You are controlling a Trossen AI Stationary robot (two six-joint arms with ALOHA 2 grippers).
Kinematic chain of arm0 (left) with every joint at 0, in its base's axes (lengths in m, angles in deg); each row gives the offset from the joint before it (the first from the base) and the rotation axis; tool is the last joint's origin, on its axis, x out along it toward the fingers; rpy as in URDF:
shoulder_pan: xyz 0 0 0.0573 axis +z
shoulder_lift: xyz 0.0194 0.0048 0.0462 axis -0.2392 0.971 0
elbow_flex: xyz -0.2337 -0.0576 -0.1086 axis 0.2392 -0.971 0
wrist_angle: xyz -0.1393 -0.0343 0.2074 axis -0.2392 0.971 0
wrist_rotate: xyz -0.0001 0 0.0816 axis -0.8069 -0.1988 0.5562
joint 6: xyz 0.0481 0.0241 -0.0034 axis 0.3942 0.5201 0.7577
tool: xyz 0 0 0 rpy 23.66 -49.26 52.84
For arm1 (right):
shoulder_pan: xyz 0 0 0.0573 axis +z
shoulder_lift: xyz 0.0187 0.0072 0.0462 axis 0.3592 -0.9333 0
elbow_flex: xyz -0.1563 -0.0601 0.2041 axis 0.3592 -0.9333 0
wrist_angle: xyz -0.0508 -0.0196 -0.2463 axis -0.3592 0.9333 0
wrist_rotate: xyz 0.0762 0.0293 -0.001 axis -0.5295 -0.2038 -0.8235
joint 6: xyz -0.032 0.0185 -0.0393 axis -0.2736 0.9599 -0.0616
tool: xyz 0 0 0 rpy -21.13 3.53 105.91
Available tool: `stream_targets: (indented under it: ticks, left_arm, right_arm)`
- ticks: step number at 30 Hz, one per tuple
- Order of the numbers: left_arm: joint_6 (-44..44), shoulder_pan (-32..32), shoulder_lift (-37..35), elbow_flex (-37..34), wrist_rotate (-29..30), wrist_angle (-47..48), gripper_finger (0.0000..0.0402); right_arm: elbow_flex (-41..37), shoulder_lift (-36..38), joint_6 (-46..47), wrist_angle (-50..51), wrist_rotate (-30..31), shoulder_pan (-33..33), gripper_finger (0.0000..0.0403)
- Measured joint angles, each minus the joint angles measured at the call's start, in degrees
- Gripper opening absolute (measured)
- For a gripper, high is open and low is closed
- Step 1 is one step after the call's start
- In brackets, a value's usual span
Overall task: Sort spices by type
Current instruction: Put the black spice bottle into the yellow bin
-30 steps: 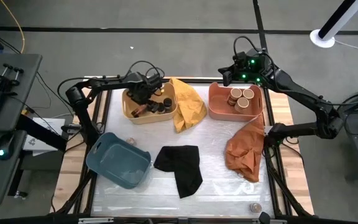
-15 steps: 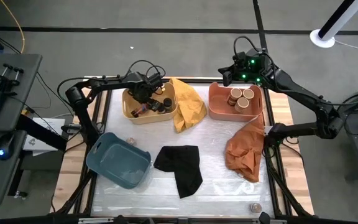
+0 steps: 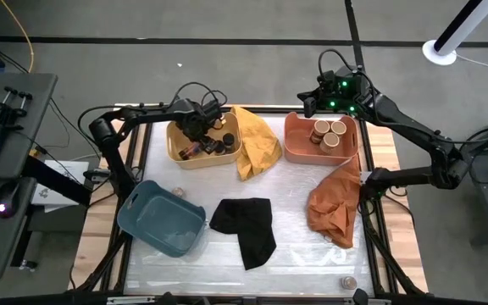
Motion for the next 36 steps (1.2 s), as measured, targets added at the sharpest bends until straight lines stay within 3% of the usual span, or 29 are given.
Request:
stream_targets:
  ticks: [4,14,18,25,36]
  left_arm:
    - [-0.84,0.46,-0.17,-3.09,-3.35,-0.85,0.0221]
    - [1.35,0.46,-0.06,-3.66,-2.98,-2.95,0.0218]
    - [2.27,0.46,-0.03,-3.69,-2.45,-3.51,0.0185]
    - [3.27,1.51,0.28,-0.59,-2.29,-1.61,0.0078]
    - [8.47,5.96,0.38,9.00,1.19,4.35,0.0077]
  right_arm:
    - [0.00,0.00,-0.02,0.00,0.00,-0.01,0.0000]
    - [0.00,0.00,0.08,0.00,0.04,-0.01,0.0000]
    - [0.00,0.00,0.55,0.01,0.12,-0.01,0.0000]
    - [0.00,0.00,0.59,0.02,0.17,-0.01,0.0000]
    - [0.00,0.00,0.48,0.02,0.15,0.01,0.0000]
